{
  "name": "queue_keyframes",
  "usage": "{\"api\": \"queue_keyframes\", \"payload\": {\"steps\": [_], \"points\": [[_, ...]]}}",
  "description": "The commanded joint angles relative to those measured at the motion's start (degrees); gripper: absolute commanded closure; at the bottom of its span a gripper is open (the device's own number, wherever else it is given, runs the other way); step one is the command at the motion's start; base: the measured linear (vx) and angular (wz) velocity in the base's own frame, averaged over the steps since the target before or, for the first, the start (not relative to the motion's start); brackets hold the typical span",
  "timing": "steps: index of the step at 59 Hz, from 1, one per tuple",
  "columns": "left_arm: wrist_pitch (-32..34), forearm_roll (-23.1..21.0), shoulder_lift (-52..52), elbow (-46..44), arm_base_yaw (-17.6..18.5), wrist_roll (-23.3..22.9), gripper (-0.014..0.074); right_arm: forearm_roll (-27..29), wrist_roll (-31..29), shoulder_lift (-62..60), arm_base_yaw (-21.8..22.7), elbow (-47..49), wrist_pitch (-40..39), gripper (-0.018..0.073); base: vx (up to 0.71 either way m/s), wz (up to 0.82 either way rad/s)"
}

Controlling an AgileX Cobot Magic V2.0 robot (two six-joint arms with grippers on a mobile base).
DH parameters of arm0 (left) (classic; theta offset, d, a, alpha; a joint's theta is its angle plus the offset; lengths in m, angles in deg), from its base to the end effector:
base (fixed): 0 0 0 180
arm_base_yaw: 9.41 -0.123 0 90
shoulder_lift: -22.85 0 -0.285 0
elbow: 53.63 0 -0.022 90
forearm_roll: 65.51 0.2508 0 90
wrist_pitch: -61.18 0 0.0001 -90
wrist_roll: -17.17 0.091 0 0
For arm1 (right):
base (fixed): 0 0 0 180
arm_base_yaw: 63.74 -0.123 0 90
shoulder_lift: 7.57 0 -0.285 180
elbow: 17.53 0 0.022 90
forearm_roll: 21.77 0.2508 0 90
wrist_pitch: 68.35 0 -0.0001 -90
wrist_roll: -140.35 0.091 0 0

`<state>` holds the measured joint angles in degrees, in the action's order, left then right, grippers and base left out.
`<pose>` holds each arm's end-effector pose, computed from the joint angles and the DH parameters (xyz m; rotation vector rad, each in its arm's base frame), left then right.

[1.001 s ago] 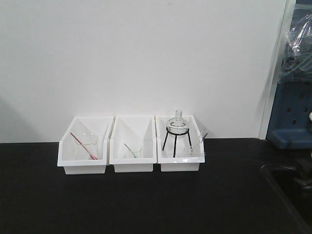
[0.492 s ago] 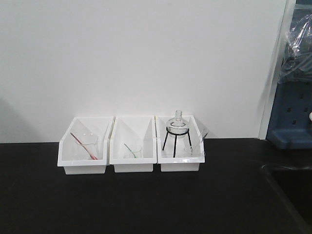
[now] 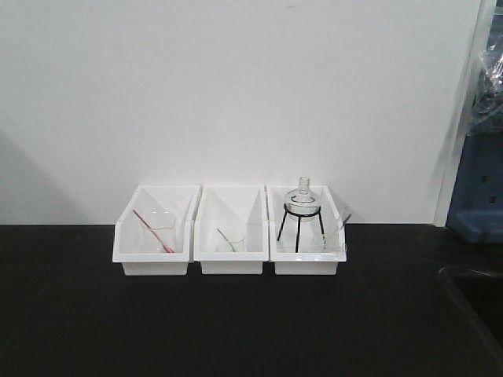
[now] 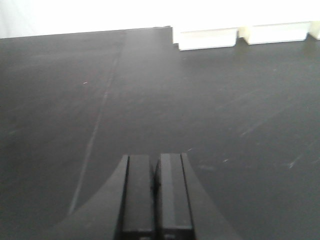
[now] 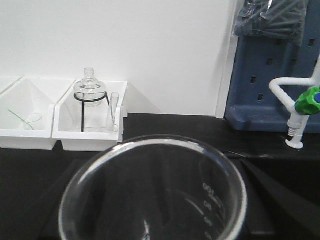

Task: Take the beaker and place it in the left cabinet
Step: 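Hold the beaker in the right gripper while the base turns away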

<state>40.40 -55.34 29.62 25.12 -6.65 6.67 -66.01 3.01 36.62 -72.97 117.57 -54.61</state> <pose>0.0528 0.0032 0.1730 -0.0149 1.8495 0.0125 0.1354 0.0067 0.3335 -0.0276 1.7260 -0.0346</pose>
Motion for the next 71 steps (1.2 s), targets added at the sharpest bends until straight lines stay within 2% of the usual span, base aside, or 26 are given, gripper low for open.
{"api": "queue_keyframes", "payload": {"steps": [1, 21, 71], "points": [[4.29, 0.19, -0.56, -0.89, 0.31, -0.23, 0.0593, -1.25, -0.14, -0.17, 0.05, 1.66, -3.75, 0.056, -0.04, 0.2], [4.29, 0.19, -0.56, -0.89, 0.31, -0.23, 0.0593, -1.25, -0.14, -0.17, 0.05, 1.66, -3.75, 0.056, -0.05, 0.37], [4.29, 0.19, -0.56, -0.89, 0.31, -0.23, 0.0593, -1.25, -0.14, -0.17, 0.05, 1.66, -3.75, 0.056, -0.13, 0.55]]}}
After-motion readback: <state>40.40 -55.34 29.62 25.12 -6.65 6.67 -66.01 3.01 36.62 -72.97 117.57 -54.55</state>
